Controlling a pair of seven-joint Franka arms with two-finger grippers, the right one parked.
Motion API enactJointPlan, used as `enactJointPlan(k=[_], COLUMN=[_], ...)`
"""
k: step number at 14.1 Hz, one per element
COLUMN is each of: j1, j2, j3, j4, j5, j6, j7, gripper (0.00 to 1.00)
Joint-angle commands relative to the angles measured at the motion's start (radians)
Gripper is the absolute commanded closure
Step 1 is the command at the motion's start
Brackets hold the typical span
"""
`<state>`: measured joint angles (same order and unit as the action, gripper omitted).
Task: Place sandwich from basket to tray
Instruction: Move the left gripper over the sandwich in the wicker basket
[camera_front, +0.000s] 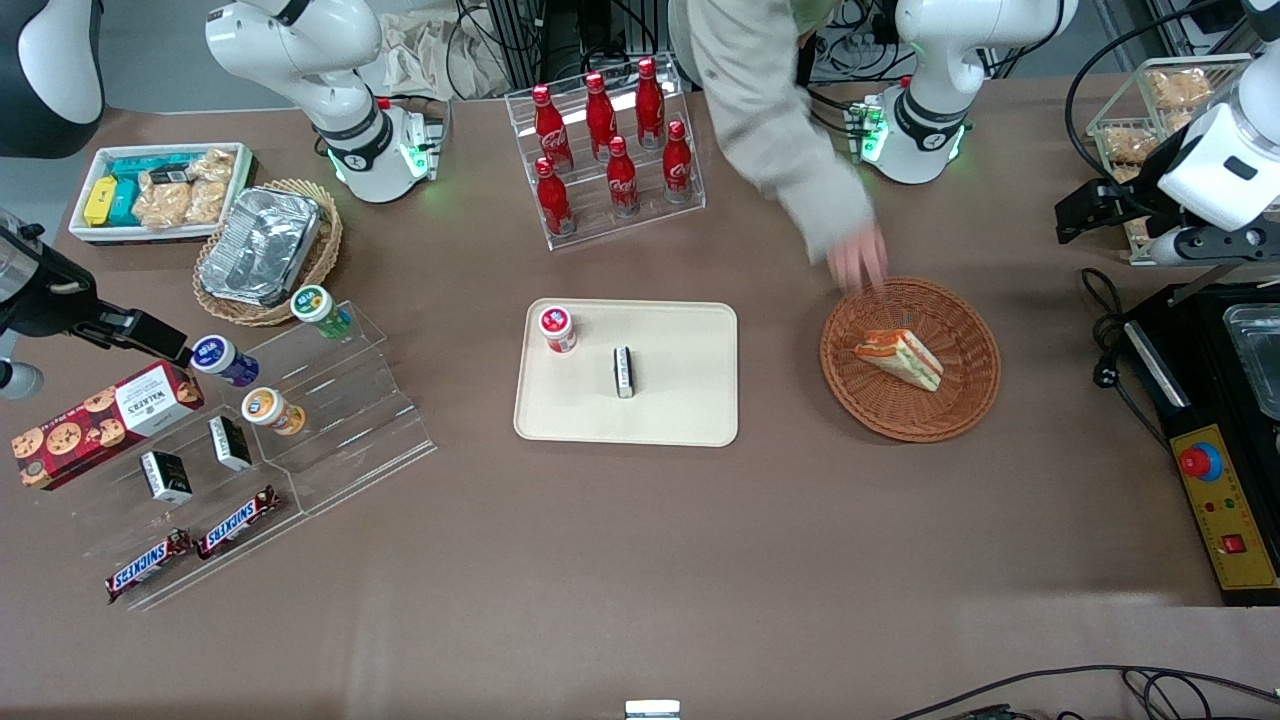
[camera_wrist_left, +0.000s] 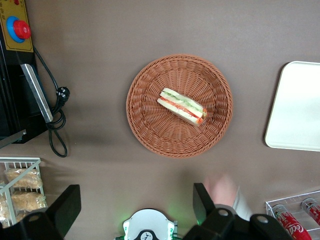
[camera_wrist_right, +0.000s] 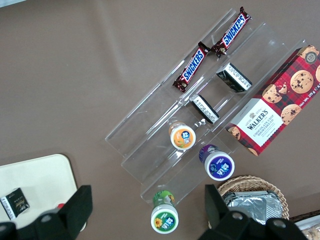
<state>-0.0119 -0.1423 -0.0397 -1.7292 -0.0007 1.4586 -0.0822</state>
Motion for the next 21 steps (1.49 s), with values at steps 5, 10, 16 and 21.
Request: enactJointPlan(k=[5,10,16,21], j1=[-0.016,-0.022,-0.025,-0.039], j2=[0.001,-0.040,-0.164,-0.155], j3=[-0.002,-0.008,-0.011,-0.057], j4=[0.004,-0.120,-0.410,-0.503], j5=[0.022,0.013,-0.016,-0.024], j6=[-0.017,0.002,0.241,0.367], j7=[-0.010,-0.024,-0.091,-0.330], gripper=[0.00,0.00,0.00,0.00])
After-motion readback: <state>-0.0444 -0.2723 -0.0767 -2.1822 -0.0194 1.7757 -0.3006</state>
